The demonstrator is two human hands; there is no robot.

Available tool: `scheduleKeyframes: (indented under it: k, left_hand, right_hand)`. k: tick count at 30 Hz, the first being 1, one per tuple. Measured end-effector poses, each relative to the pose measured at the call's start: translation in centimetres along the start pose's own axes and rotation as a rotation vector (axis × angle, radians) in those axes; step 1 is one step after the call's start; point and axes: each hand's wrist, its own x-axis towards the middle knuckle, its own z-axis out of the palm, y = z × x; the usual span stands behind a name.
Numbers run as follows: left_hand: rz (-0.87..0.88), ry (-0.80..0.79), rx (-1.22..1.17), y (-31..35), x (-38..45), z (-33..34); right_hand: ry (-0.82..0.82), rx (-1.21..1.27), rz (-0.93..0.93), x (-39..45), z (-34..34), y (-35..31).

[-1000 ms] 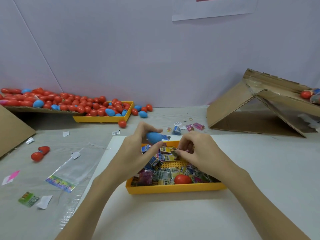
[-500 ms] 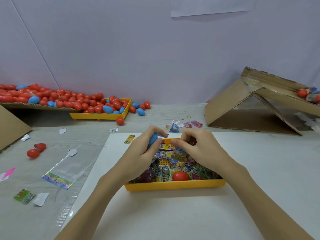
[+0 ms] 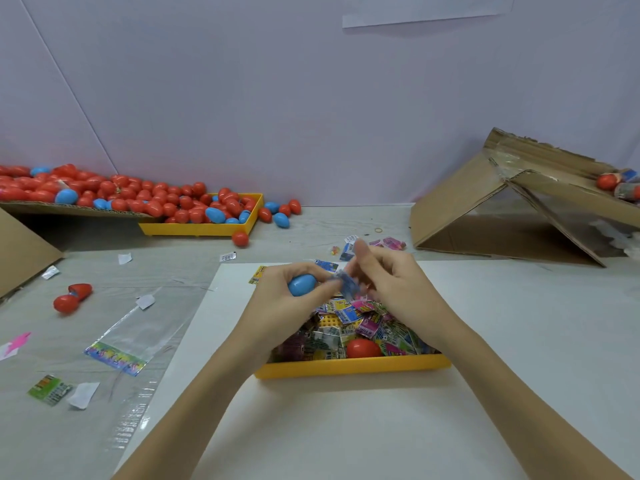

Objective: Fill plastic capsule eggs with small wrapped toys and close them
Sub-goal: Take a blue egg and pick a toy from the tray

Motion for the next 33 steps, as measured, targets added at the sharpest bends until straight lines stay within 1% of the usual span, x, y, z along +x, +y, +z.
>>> scheduleKeyframes:
  k: [4, 8, 11, 14, 18, 21, 23, 24, 26, 28, 30, 32, 33]
  left_hand:
    - [-0.084, 0.040, -0.073, 0.0, 0.2, -0.6]
    - [-0.118, -0.029, -0.143, 0.4, 0.2, -0.8]
    - [-0.137, -0.107, -0.238, 0.5, 0.1, -1.1]
    - [-0.142, -0.131, -0.269, 0.4, 0.3, -1.2]
    - [-0.123, -0.154, -0.229, 0.3, 0.2, -1.3]
    - [-0.161, -0.132, -0.228, 0.5, 0.5, -1.0]
    - [-0.270, -0.112, -0.340, 0.6, 1.0, -0.8]
    - [-0.292, -0.121, -0.426, 0.7, 1.1, -0.8]
    - [-0.260, -0.156, -0.507, 0.5, 1.1, -1.0]
    - [-0.159, -0.212, -0.494, 0.4, 0.5, -1.4]
    - [-0.076, -0.245, -0.427, 0.5, 0.2, -1.4]
    - [-0.015, -0.201, -0.270, 0.6, 0.2, -1.3]
    - [0.016, -0.175, -0.228, 0.8, 0.2, -1.1]
  right_hand:
    - [-0.023, 0.030, -0.016, -0.1, -1.0, -0.1]
    - [-0.078, 0.040, -0.079, -0.4, -1.0, -0.3]
    - [-0.105, 0.045, -0.128, -0.3, -0.9, -0.7]
    - [-0.119, 0.018, -0.124, -0.5, -0.9, -1.0]
    - [-0.060, -0.007, -0.124, -0.6, -0.4, -0.8]
    - [-0.026, 0.064, -0.067, -0.6, -0.3, -0.6]
    - [0.014, 0.140, -0.001, -0.6, -0.4, -0.5]
    - [0.042, 0.165, 0.034, -0.5, -0.4, -0.4]
    - [0.104, 0.168, 0.088, -0.5, -0.5, -0.3]
    - [0.155, 0.187, 0.118, -0.3, -0.6, -0.1]
    - [0.177, 0.277, 0.139, -0.1, -0.7, -0.1]
    - [0.168, 0.425, 0.165, -0.1, -0.6, -0.1]
    - [0.161, 0.497, 0.182, -0.1, -0.5, -0.1]
